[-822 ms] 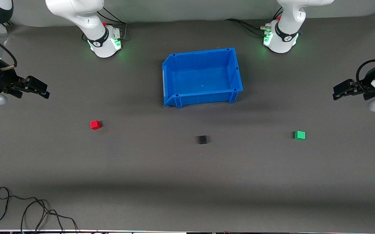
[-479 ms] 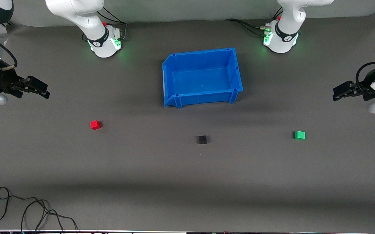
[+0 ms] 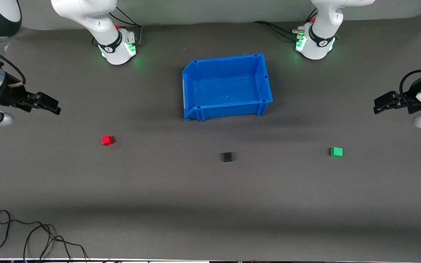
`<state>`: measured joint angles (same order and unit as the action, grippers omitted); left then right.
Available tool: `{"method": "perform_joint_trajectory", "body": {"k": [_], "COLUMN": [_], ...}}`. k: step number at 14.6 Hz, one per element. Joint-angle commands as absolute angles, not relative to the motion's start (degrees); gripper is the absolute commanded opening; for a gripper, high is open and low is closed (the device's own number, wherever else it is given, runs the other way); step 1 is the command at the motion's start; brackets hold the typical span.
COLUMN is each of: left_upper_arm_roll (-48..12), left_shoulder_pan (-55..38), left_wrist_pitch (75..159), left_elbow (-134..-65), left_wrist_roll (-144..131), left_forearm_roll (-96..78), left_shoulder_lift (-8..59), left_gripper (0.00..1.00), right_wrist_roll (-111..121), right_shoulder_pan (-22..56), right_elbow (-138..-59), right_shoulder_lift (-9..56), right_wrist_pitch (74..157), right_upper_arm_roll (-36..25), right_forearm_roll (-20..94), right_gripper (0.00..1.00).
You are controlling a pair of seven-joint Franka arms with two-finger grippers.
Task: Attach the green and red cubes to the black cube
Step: 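Reach the right gripper toward the red cube while the left gripper approaches the green cube, then close the right gripper on the red cube while the left gripper grasps the green cube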
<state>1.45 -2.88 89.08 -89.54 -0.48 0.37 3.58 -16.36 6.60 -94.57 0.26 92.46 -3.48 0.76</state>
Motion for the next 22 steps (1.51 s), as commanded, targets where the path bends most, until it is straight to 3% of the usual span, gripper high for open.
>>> {"method": "perform_joint_trajectory", "body": {"k": [1,4,10,11,12,14,18,22], "left_upper_arm_roll": [1.9,2.1,2.4,2.5,2.5,2.5,2.5,2.5], "left_shoulder_pan": [-3.3,-3.2,-1.3,-1.2,-1.0,0.2,3.2,8.4], "left_wrist_pitch": [88.4,88.5,88.6,88.7,88.9,89.6,89.8,90.2], "left_elbow": [-88.4,-88.4,-88.3,-88.3,-88.3,-88.3,-88.9,-90.3], "left_wrist_roll": [0.1,-0.2,-12.1,-19.8,-27.3,-40.5,-54.8,-60.4], "left_forearm_roll": [0.7,0.7,-1.0,-2.8,-4.4,-6.3,-11.9,-19.1], "left_shoulder_lift": [4.4,4.7,4.8,5.2,5.4,6.4,8.9,11.2], "left_gripper": [1.00,1.00,1.00,1.00,1.00,1.00,1.00,1.00], "right_wrist_roll": [-22.8,-24.1,-49.2,-55.9,-60.6,-67.5,-83.6,-84.7], "right_shoulder_pan": [7.0,6.6,5.1,5.4,5.3,5.4,9.5,9.2], "right_elbow": [-95.7,-95.3,-99.2,-102.2,-105.0,-110.2,-121.6,-123.8], "right_shoulder_lift": [1.8,4.7,8.9,9.1,9.0,8.8,10.1,15.0], "right_wrist_pitch": [94.6,96.6,97.4,99.2,104.1,111.7,126.6,131.0], "right_upper_arm_roll": [-3.8,-3.9,-4.4,-4.4,-4.3,-4.4,-4.4,-5.4], "right_forearm_roll": [2.1,1.9,2.4,2.3,2.3,2.3,-0.7,-0.7], "right_gripper": [1.00,1.00,0.97,0.86,0.86,1.00,1.00,1.00]}}
